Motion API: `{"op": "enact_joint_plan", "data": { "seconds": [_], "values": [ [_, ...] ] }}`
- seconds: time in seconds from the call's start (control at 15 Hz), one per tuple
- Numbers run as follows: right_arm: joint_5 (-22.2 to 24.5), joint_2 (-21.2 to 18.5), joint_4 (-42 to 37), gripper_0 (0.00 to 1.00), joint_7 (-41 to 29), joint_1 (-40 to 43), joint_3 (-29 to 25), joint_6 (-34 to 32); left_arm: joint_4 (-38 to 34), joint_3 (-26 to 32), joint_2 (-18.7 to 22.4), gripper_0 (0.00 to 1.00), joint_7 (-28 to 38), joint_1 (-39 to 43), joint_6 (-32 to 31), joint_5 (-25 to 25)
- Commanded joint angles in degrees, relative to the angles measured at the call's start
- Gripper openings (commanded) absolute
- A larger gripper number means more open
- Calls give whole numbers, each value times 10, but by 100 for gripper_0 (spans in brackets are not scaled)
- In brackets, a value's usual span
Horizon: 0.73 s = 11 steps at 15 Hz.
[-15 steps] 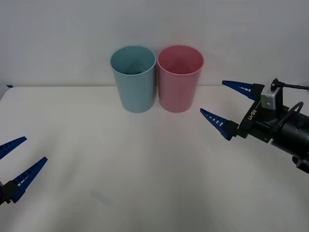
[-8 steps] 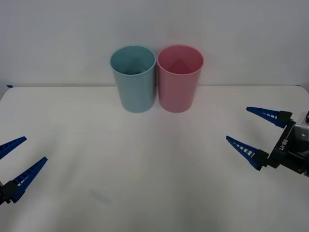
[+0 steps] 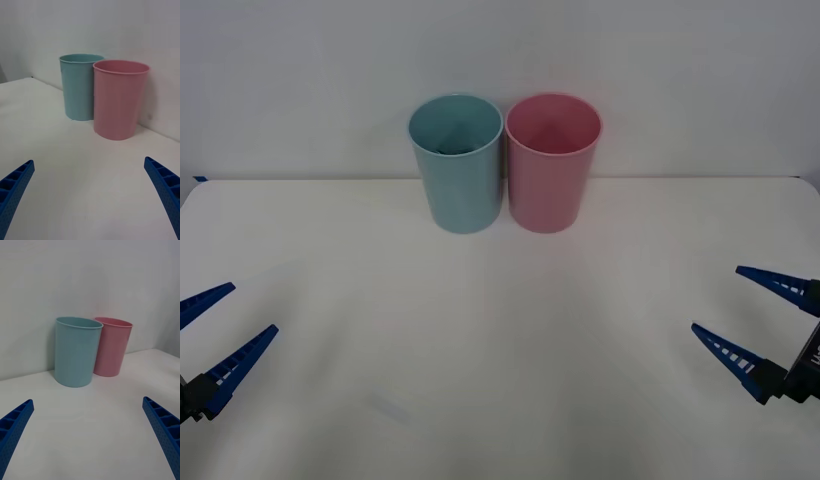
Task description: Grasp the object on the table and drop it into the matching bin: aluminum can to the light blue bin, PET bottle to the pink bin.
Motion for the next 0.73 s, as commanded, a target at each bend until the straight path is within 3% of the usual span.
{"op": "enact_joint_plan", "data": {
  "seconds": [0.07,0.73],
  "values": [
    [0,14,0,100,-3,23,-13,-3,0,0,0,100,0,0,0,0],
    [0,39,0,100,-16,45,-26,-3,0,0,0,100,0,0,0,0]
  ]
}}
